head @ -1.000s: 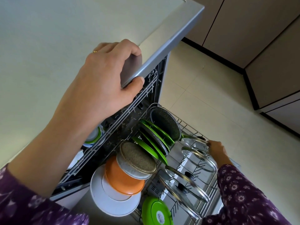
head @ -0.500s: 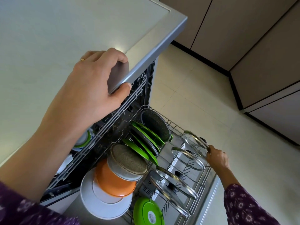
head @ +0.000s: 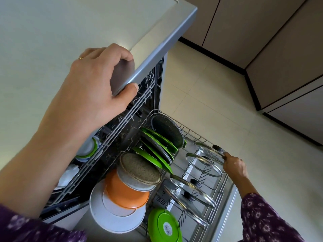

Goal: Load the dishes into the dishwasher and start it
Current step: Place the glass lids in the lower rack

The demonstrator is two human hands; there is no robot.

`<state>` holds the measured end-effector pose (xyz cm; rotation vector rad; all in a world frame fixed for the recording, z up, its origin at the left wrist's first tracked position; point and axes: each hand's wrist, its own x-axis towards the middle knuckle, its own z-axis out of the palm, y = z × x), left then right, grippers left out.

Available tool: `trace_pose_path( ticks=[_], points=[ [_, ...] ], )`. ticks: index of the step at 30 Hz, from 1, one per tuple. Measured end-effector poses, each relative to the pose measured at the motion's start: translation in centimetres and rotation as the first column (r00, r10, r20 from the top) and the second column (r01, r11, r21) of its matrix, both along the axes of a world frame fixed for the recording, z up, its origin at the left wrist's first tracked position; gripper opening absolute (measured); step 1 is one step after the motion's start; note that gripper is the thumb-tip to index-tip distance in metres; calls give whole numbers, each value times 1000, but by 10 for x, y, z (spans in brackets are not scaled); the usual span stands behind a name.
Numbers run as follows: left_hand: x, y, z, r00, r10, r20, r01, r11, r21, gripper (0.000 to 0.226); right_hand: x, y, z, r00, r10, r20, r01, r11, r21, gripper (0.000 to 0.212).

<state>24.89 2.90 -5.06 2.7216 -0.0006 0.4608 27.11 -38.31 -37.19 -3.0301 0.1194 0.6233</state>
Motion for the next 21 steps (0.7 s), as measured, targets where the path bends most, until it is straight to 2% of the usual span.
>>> trace_pose_path(
  ticks=[14,21],
  points=[
    [-1,0,1,1000,18,11,-17,1000,-14,42,-18,6,-10,995,-74,63,73,997,15,24],
    [-1,0,1,1000,18,1,-18,1000,-9,44,-1,8,-13,993,-120,11,120,992,44,24]
  ],
)
